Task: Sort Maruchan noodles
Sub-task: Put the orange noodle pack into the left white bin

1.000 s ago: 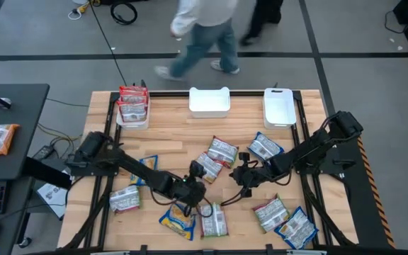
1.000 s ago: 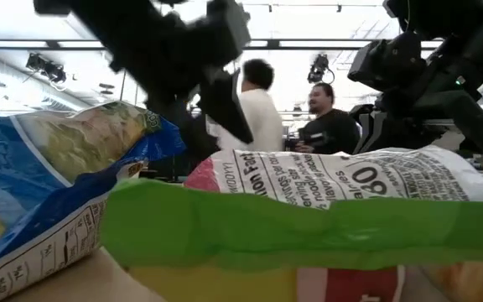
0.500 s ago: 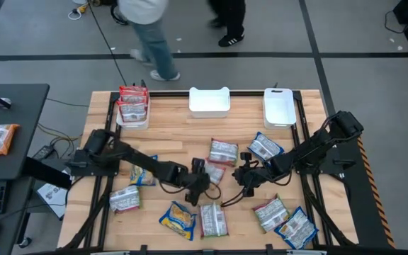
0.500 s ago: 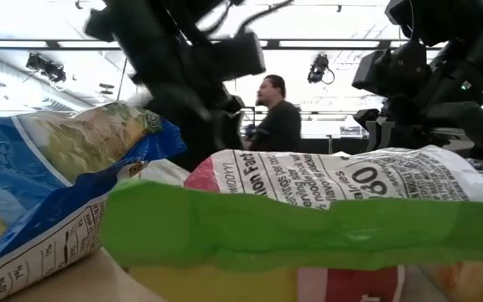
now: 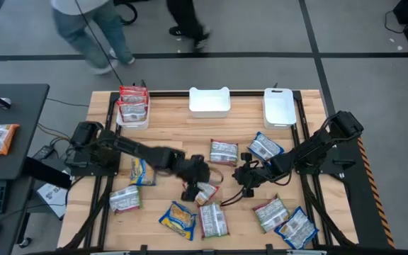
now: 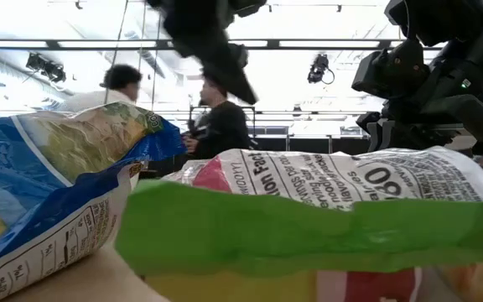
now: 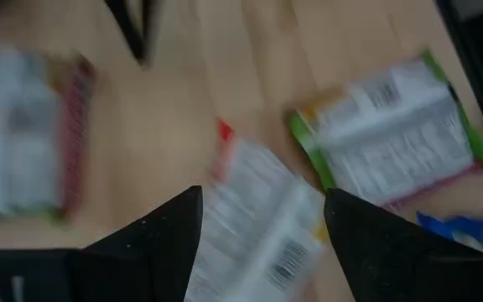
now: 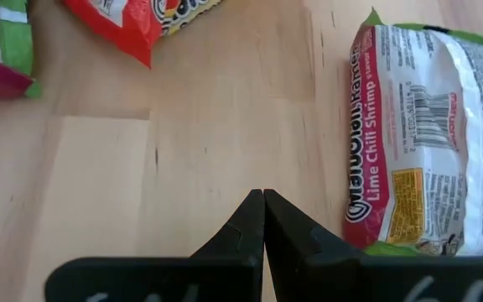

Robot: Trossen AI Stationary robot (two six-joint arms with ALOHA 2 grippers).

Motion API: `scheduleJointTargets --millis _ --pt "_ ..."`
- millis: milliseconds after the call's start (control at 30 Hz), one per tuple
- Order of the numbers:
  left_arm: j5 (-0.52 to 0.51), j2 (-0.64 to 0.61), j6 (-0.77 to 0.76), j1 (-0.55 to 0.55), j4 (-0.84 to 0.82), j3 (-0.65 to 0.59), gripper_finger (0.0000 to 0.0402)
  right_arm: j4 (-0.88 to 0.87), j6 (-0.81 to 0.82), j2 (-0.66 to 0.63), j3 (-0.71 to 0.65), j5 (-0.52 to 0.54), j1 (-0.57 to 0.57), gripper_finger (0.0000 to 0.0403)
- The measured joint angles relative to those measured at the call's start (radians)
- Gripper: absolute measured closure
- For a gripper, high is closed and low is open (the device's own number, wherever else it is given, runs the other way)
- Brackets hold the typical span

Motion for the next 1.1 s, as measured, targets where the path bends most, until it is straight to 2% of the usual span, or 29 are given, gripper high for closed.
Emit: scheduleJointTargets --millis 167,300,433,633,867,967,1100 --pt "0.075 0.045 0.101 0.118 -0.028 0.021 0.0153 0.0 0.05 0.0 0.0 -0.046 0.0 0.039" --pt "0.145 0.091 0.151 0.161 -0.016 0.026 0.0164 -0.011 0.096 0.0 0.0 -0.096 0.0 0.0391" --pt "0.223 0.154 0.156 0.151 -0.013 0.026 0.0173 -0.016 0.109 0.0 0.0 -0.098 0.0 0.039" --pt "0.229 0.242 0.14 0.117 -0.006 0.026 0.0175 -0.014 0.107 0.0 0.0 -0.098 -0.014 0.0391" --pt "0.234 0.269 0.145 0.1 0.011 0.029 0.0178 -0.015 0.106 0.0 0.0 -0.098 -0.018 0.0389" --pt "0.228 0.269 0.175 0.1 0.012 0.028 0.0203 -0.016 0.105 0.0 0.0 -0.098 -0.018 0.039" --pt "0.194 0.262 0.207 0.099 0.003 0.027 0.028 -0.021 0.104 0.0 0.0 -0.098 -0.018 0.0391"
